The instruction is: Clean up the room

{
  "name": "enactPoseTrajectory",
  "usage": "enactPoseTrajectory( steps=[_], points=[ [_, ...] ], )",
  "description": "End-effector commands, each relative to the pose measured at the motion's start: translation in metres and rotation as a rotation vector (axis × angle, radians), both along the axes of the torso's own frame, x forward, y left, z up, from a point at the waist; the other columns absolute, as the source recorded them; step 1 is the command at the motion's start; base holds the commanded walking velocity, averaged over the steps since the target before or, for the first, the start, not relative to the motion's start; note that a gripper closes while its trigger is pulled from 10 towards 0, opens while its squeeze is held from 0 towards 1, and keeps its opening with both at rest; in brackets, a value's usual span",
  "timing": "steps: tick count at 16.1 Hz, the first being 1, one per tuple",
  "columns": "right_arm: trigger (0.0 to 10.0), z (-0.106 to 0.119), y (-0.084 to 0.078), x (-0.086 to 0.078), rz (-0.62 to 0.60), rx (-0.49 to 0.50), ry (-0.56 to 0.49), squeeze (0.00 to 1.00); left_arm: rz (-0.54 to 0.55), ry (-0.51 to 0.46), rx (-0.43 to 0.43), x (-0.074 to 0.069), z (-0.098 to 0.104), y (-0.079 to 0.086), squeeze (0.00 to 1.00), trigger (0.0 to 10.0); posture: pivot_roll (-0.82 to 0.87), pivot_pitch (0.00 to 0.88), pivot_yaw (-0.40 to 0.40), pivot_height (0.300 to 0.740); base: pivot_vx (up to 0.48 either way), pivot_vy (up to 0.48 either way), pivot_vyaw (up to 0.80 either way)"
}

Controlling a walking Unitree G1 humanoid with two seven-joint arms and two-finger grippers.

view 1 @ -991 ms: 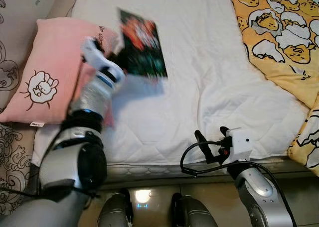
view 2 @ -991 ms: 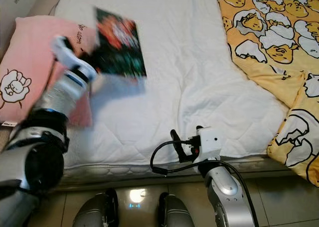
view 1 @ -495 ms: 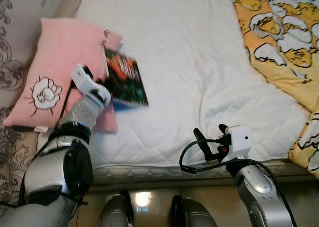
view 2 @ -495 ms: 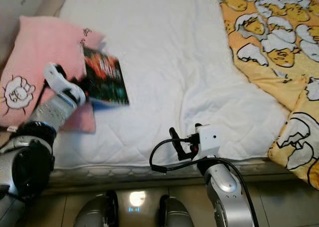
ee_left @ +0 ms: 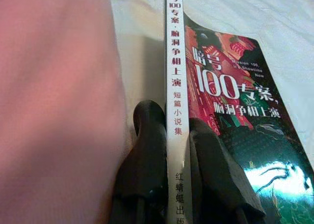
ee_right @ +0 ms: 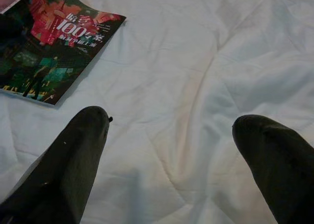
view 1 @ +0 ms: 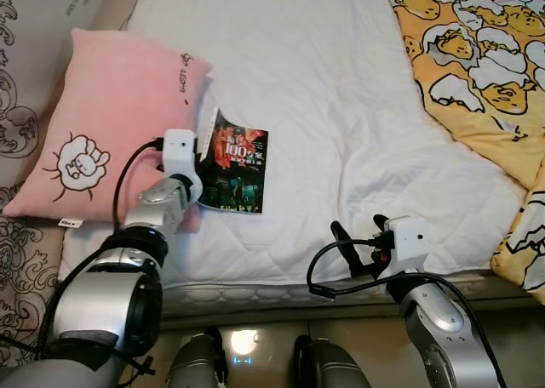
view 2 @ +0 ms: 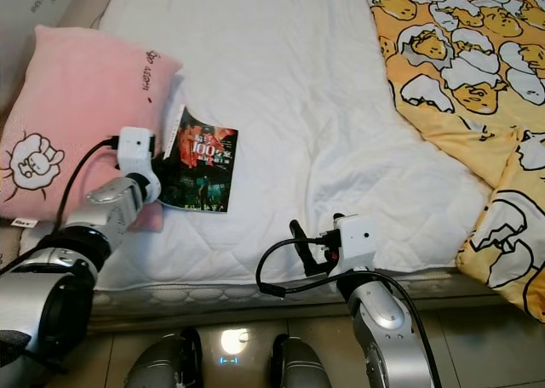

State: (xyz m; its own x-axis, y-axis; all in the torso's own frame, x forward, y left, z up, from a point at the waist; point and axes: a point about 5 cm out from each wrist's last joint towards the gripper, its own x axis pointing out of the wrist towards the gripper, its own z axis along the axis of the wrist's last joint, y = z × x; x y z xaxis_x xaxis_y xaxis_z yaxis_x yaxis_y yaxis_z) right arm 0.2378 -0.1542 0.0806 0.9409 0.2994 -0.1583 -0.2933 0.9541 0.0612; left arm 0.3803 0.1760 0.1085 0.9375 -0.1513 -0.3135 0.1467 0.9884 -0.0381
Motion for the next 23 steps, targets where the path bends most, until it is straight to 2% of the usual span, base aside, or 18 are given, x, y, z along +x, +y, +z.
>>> enactPoseTrajectory(
  steps=[1, 2, 3, 4, 5, 8, 9, 10, 12, 14, 15, 16, 17, 19, 20, 21, 22, 23],
  points=[
    [10.0, -0.002, -0.004, -0.001, -0.008, -0.013, 0.009, 0.00, 0.025, 0.053, 0.032, -0.005, -0.012, 0.000, 0.00, 6.5, -0.20, 0.176, -0.055, 0.740, 0.000, 0.000, 0.00],
    [10.0, -0.001, -0.005, -0.001, -0.009, -0.013, 0.005, 0.00, 0.134, 0.014, -0.014, -0.002, -0.005, 0.012, 0.69, 10.0, -0.21, 0.175, -0.052, 0.740, 0.000, 0.000, 0.00],
    [10.0, -0.002, -0.006, -0.001, -0.009, -0.013, 0.004, 0.00, 0.213, 0.008, -0.073, -0.003, -0.004, 0.021, 1.00, 10.0, -0.21, 0.169, -0.044, 0.740, 0.000, 0.000, 0.00],
    [10.0, -0.002, -0.006, -0.001, -0.009, -0.012, 0.004, 0.00, 0.241, 0.012, -0.092, -0.004, -0.005, 0.024, 1.00, 10.0, -0.21, 0.169, -0.044, 0.740, 0.000, 0.000, 0.00],
    [10.0, -0.003, -0.008, 0.001, -0.010, -0.015, 0.007, 0.00, 0.311, 0.043, -0.170, -0.009, -0.014, 0.026, 1.00, 10.0, -0.20, 0.147, -0.049, 0.740, 0.000, 0.000, 0.00],
    [10.0, -0.003, -0.007, 0.014, 0.009, -0.018, -0.006, 0.00, 0.290, 0.072, -0.267, -0.011, -0.020, 0.014, 1.00, 10.0, -0.16, 0.070, -0.042, 0.740, 0.000, 0.000, 0.00],
    [10.0, 0.002, -0.004, 0.026, 0.017, -0.013, -0.035, 0.00, 0.259, 0.043, -0.235, -0.009, -0.016, 0.016, 1.00, 10.0, -0.15, 0.041, -0.037, 0.740, 0.000, 0.000, 0.00],
    [10.0, 0.002, -0.004, 0.026, 0.017, -0.013, -0.035, 0.00, 0.259, 0.043, -0.235, -0.009, -0.016, 0.016, 1.00, 10.0, -0.15, 0.041, -0.037, 0.740, 0.000, 0.000, 0.00],
    [10.0, 0.007, 0.001, 0.039, 0.009, 0.008, -0.064, 0.00, 0.212, -0.021, -0.150, -0.006, -0.003, 0.028, 1.00, 10.0, -0.13, 0.015, -0.028, 0.740, 0.000, 0.000, 0.00],
    [10.0, 0.009, 0.004, 0.043, 0.017, 0.009, -0.076, 0.00, 0.141, -0.067, -0.077, -0.001, 0.009, 0.026, 1.00, 10.0, -0.13, 0.010, -0.024, 0.740, 0.000, 0.000, 0.00],
    [10.0, 0.009, 0.005, 0.044, 0.018, 0.011, -0.079, 0.00, 0.104, -0.091, -0.022, 0.000, 0.013, 0.026, 1.00, 10.0, -0.12, 0.005, -0.025, 0.740, 0.000, 0.000, 0.00],
    [10.0, 0.012, 0.005, 0.047, -0.013, 0.054, -0.094, 0.00, 0.052, -0.198, 0.148, 0.001, 0.037, 0.042, 1.00, 10.0, -0.10, 0.000, -0.010, 0.740, 0.000, 0.000, 0.00],
    [10.0, 0.015, 0.005, 0.047, -0.028, 0.062, -0.120, 0.00, 0.045, -0.250, 0.158, -0.003, 0.045, 0.047, 1.00, 10.0, -0.09, 0.000, -0.009, 0.740, 0.000, 0.000, 0.00],
    [10.0, 0.015, 0.003, 0.041, -0.045, 0.067, -0.153, 0.00, 0.007, -0.308, 0.050, -0.023, 0.041, 0.025, 1.00, 10.0, -0.07, 0.000, -0.008, 0.740, 0.000, 0.000, 0.00],
    [10.0, 0.008, 0.000, 0.033, -0.053, 0.066, -0.139, 0.00, -0.059, -0.289, -0.103, -0.048, 0.026, -0.016, 0.79, 10.0, -0.06, 0.000, -0.008, 0.740, 0.000, 0.000, 0.00],
    [10.0, 0.003, -0.001, 0.031, -0.059, 0.069, -0.126, 0.00, -0.071, -0.285, -0.230, -0.060, 0.020, -0.039, 0.00, 10.0, -0.05, 0.000, -0.010, 0.740, 0.000, 0.000, 0.00],
    [10.0, 0.003, -0.002, 0.032, -0.071, 0.081, -0.132, 0.00, -0.054, -0.315, -0.239, -0.067, 0.020, -0.046, 0.00, 10.0, -0.04, 0.000, -0.013, 0.740, 0.000, 0.000, 0.00],
    [10.0, 0.007, -0.001, 0.033, -0.074, 0.089, -0.154, 0.00, -0.016, -0.381, -0.168, -0.073, 0.023, -0.038, 0.00, 10.0, -0.04, 0.000, -0.013, 0.740, 0.000, 0.000, 0.00]
  ],
)
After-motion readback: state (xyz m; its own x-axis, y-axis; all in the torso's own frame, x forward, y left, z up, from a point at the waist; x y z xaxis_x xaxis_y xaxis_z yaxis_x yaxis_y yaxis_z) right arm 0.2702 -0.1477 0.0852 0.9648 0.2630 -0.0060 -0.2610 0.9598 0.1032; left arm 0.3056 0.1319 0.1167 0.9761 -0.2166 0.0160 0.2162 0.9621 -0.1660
